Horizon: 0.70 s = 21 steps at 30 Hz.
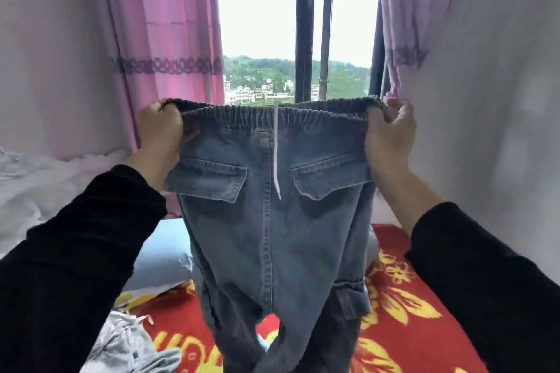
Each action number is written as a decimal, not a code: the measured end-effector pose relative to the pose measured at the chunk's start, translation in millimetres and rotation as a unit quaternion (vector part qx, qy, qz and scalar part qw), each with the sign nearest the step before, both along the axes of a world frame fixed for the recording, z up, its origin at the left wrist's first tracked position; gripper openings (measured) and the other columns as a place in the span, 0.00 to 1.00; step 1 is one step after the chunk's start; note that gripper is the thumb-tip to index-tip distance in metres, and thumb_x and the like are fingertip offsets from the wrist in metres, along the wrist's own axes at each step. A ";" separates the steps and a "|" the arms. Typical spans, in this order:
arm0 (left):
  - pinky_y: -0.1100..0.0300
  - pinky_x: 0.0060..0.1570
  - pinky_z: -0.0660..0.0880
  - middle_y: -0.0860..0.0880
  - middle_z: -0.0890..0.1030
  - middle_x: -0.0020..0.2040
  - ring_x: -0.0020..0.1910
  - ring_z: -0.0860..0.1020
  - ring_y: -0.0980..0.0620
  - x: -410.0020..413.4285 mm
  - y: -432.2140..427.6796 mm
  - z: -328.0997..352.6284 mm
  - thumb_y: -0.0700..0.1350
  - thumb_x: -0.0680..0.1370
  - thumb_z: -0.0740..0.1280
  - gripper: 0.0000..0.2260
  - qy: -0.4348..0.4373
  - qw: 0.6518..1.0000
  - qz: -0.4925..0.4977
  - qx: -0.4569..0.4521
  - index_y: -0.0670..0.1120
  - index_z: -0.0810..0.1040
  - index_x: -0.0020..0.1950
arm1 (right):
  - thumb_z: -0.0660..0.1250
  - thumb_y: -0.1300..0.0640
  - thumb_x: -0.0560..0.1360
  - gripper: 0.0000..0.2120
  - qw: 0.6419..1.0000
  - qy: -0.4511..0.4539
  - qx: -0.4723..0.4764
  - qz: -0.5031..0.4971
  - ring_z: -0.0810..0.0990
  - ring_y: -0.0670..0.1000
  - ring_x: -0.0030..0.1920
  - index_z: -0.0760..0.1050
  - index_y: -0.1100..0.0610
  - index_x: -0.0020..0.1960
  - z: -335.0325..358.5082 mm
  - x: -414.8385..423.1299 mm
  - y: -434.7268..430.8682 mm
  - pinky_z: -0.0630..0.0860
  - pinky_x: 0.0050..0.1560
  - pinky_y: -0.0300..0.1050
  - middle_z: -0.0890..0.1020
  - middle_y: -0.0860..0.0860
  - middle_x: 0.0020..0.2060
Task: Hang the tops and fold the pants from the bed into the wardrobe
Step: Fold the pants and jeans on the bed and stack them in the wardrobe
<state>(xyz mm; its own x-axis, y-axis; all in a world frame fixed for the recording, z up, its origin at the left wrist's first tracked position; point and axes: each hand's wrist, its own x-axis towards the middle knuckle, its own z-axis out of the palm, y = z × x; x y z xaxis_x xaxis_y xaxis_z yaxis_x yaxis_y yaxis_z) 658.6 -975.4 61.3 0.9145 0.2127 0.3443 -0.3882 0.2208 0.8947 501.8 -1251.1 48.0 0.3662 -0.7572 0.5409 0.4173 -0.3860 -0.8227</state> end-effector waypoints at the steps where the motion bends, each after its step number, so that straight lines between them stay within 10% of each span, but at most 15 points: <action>1: 0.59 0.25 0.77 0.42 0.80 0.41 0.25 0.80 0.50 10.4 1.1 4.5 0.41 0.79 0.54 0.12 0.034 0.999 -0.007 0.042 0.43 0.77 0.54 | 0.63 0.57 0.76 0.17 1.000 0.019 0.002 -0.016 0.78 0.48 0.47 0.71 0.60 0.64 5.5 8.1 0.8 0.72 0.44 0.37 0.78 0.46 0.46; 6: 0.54 0.23 0.76 0.39 0.80 0.38 0.31 0.79 0.44 64.1 -9.8 -7.1 0.46 0.81 0.51 0.18 0.199 0.957 -0.071 0.198 0.39 0.74 0.62 | 0.60 0.54 0.76 0.11 0.989 0.150 0.012 -0.014 0.83 0.65 0.45 0.73 0.60 0.39 -9.0 79.6 -12.0 0.80 0.47 0.63 0.77 0.54 0.36; 10: 0.45 0.35 0.75 0.40 0.81 0.53 0.42 0.78 0.41 116.5 -27.6 -28.7 0.43 0.80 0.52 0.17 0.199 0.953 -0.081 0.214 0.43 0.76 0.61 | 0.56 0.58 0.80 0.16 0.966 0.244 -0.063 -0.053 0.77 0.60 0.59 0.73 0.63 0.65 -34.0 136.9 -21.5 0.72 0.56 0.47 0.78 0.59 0.58; 14: 0.37 0.43 0.78 0.43 0.70 0.63 0.56 0.74 0.33 165.1 -43.4 -20.1 0.43 0.82 0.52 0.15 0.172 0.969 -0.084 0.154 0.47 0.65 0.69 | 0.53 0.58 0.82 0.14 0.964 0.254 -0.078 -0.022 0.74 0.50 0.37 0.71 0.54 0.65 -23.8 184.0 -31.3 0.69 0.33 0.42 0.77 0.53 0.47; 21: 0.66 0.24 0.69 0.49 0.77 0.41 0.30 0.75 0.54 192.5 -53.4 27.7 0.45 0.82 0.55 0.07 -0.001 0.970 -0.205 -0.131 0.49 0.72 0.50 | 0.50 0.62 0.82 0.16 0.985 0.085 -0.146 -0.024 0.69 0.37 0.41 0.70 0.52 0.64 29.4 208.9 -37.5 0.62 0.34 0.21 0.73 0.43 0.48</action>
